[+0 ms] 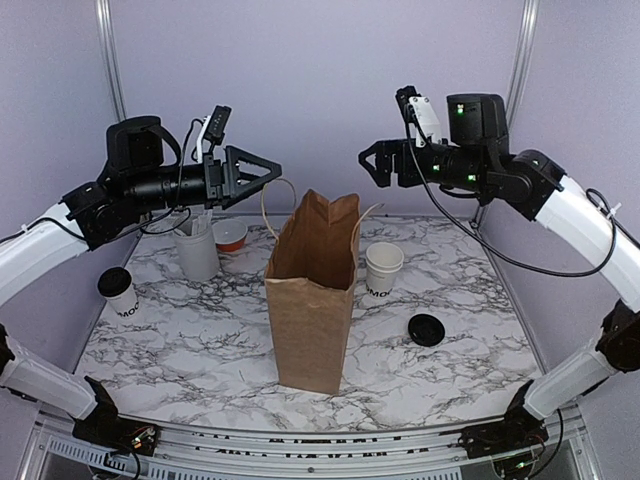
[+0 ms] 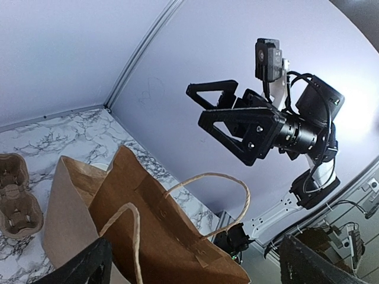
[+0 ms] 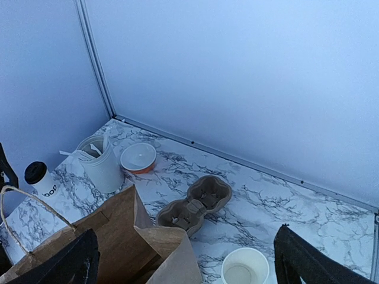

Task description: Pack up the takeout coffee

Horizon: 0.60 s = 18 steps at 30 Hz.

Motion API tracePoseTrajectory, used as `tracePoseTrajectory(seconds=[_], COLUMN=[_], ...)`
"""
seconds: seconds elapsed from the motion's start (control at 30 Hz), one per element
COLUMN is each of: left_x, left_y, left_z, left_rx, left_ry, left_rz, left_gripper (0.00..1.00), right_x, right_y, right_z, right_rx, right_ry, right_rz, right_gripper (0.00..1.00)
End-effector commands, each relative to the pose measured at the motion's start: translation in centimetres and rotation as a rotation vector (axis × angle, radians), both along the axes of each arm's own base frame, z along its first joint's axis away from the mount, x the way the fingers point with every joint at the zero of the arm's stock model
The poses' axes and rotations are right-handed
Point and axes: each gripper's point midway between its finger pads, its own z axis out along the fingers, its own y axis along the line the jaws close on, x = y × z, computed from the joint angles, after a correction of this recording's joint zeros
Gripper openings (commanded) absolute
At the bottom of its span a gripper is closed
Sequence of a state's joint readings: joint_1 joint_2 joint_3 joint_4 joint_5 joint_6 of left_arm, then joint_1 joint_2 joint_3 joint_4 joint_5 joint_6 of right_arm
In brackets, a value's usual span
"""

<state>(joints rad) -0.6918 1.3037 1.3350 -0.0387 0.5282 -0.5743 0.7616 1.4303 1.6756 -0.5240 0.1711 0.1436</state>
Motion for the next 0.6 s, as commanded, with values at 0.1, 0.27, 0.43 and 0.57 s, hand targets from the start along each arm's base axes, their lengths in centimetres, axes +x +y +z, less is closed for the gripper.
tracePoseTrajectory(seconds=[0.1,0.27,0.43,0.57], left_x=[0.5,1.7,2.3,2.8], left_y=[4.0,8.0,11.1,14.4], left_z=[0.3,-0.3,-2.5,-4.5], left_rx=[0.072,0.118,0.196,0.27], left_ry=[-0.093,-0.097,-0.054,-0.016], left_rz=[0.199,0.378,0.537,0.698], left_gripper=[0.99,0.99,0.99,0.99], right_x=[0.3,0.9,1.4,1.6], right_y=[-4.0,-5.7,-7.0,-7.3], right_z=[0.8,-1.3,-2.8,-4.0], right_rx=[0.127,0.143,0.143,0.136], right_ry=[-0.025,0.006,0.027,0.038], right_rz=[-0.088,-0.098,-0.109,-0.119], right_gripper=[1.0,1.0,1.0,1.0])
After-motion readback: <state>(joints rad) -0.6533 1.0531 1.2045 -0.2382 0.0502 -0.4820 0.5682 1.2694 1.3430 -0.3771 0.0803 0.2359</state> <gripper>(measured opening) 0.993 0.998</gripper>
